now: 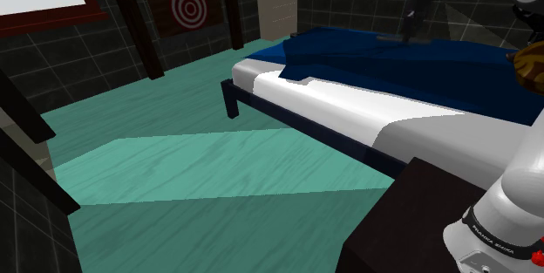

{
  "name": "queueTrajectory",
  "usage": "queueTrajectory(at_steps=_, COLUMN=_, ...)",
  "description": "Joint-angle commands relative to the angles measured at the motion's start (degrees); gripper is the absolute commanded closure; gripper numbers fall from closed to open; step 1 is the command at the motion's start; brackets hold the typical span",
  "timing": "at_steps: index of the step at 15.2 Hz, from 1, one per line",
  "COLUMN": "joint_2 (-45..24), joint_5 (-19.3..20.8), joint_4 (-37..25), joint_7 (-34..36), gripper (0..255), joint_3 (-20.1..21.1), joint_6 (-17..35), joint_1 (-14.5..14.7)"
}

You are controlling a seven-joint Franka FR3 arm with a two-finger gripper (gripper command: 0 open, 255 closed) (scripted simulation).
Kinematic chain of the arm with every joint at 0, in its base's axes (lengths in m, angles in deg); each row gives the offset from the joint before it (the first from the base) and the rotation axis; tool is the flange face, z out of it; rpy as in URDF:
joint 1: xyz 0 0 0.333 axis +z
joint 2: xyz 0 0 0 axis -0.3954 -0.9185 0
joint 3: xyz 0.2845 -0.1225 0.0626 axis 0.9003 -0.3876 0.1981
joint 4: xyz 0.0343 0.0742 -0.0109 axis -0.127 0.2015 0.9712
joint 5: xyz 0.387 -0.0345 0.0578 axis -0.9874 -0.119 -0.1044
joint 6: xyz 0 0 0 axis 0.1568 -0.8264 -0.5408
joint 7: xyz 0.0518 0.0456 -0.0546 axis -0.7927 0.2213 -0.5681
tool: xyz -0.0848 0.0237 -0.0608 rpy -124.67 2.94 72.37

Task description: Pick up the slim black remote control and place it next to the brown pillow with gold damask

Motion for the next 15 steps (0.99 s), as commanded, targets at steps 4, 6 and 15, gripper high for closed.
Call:
queueTrajectory(at_steps=4, joint_2=2.0, joint_5=1.12, joint_4=0.15, joint_7=-1.55, gripper=255, joint_3=-0.89, joint_6=-1.67, joint_1=-0.84)
queueTrajectory(at_steps=6, joint_2=4.27, joint_5=2.44, joint_4=2.63, joint_7=-3.18, gripper=255, joint_3=-1.75, joint_6=-1.19, joint_1=-1.57)
queueTrajectory(at_steps=15, joint_2=11.7, joint_5=7.5, joint_4=9.79, joint_7=-11.64, gripper=255, joint_3=-6.31, joint_6=-0.33, joint_1=-5.94)
